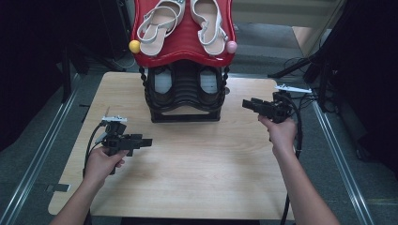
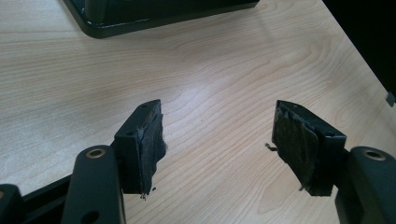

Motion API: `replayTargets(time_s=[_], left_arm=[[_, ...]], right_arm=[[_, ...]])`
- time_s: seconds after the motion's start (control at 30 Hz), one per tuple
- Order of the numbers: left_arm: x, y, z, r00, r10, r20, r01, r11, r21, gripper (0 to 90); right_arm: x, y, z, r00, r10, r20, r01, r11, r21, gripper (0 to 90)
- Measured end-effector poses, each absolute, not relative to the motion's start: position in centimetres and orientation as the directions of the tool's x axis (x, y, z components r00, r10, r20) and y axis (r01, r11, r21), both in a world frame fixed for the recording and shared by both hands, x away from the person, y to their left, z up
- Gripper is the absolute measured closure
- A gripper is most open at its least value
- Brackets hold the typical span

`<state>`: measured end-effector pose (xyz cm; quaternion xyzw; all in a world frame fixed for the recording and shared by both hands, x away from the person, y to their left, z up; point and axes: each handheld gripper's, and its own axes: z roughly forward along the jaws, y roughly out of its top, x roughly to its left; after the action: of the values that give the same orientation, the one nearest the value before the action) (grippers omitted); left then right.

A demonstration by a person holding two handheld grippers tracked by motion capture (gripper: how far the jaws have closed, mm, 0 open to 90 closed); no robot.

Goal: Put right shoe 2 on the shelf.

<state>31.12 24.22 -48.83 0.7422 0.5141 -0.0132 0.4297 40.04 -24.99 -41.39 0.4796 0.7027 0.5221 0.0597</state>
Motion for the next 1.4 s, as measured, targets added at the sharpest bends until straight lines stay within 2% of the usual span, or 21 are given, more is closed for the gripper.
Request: replayTargets(time_s=[0.7, 1.4], left_arm=[[31.3, 23.9, -48.8, 0.479, 0.748, -0.459, 0.778, -0.120, 0.616, 33.7], [31.4, 22.9, -48.9, 0.502, 0.735, -0.456, 0.777, -0.152, 0.611, 29.9]], right_arm=[[36.8, -23.5, -46.1, -0.560, 0.698, 0.447, 0.636, 0.016, 0.772, 48.3], [34.8, -20.9, -48.1, -0.615, 0.660, 0.432, 0.645, 0.106, 0.757, 45.4]])
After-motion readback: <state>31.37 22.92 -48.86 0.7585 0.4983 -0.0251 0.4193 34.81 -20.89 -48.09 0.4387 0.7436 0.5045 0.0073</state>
